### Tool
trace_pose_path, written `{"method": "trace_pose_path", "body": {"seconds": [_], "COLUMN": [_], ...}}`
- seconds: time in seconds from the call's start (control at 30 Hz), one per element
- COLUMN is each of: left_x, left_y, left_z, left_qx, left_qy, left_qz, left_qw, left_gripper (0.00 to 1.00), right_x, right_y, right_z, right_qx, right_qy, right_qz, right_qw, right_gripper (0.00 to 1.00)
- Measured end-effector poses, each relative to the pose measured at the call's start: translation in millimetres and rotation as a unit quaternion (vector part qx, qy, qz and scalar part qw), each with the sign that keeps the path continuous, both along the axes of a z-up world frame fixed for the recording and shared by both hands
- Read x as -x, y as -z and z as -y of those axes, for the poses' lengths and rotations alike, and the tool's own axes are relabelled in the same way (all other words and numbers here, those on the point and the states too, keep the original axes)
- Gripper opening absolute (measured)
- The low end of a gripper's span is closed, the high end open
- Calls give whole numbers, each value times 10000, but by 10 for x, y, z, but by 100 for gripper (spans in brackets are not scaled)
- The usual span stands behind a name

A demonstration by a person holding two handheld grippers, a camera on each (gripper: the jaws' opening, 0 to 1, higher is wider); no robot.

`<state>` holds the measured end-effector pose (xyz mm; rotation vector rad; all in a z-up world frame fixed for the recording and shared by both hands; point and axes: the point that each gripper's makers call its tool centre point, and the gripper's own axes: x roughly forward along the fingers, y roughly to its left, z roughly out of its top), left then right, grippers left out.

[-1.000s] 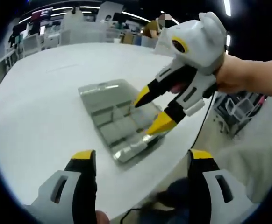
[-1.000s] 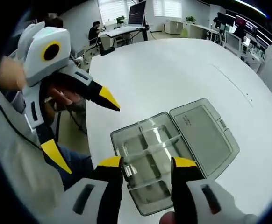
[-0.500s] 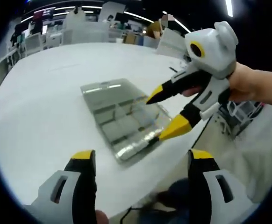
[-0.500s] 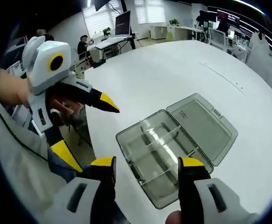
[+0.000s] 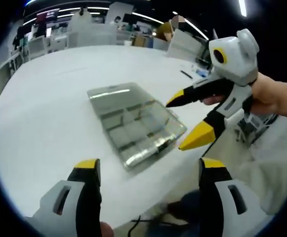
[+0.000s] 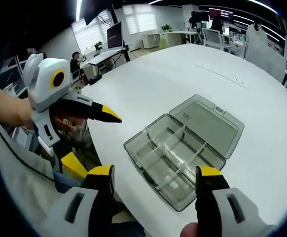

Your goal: Insert the divider into the dual guide fixture by aligning both edges with the guide slots and pushing it downward to the bottom, including one-sided entry, uneven engagement, binding, and posture correction.

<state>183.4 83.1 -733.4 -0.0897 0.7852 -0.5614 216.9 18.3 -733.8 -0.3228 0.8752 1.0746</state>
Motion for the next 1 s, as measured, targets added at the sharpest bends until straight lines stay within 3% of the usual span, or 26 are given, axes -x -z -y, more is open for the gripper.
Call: {"method": "trace_pose_path", "body": {"seconds": [0.47, 1.0], "left_x": [50, 77], "left_y": [28, 63], "left_z": [-64, -155], "left_qx": [75, 104], "left_qy": [-321, -667], "left_qz": [-35, -75], "left_qw": [9994, 9977], "left_gripper": [80, 83], "right_x": [82, 143], "right_y": [-70, -108], "right_z": [100, 211], "right_qx": [-252, -562], "right_qy": [745, 1262], "right_qz": [-49, -204], "right_qw": [9969, 9902], "right_gripper": [80, 82]}}
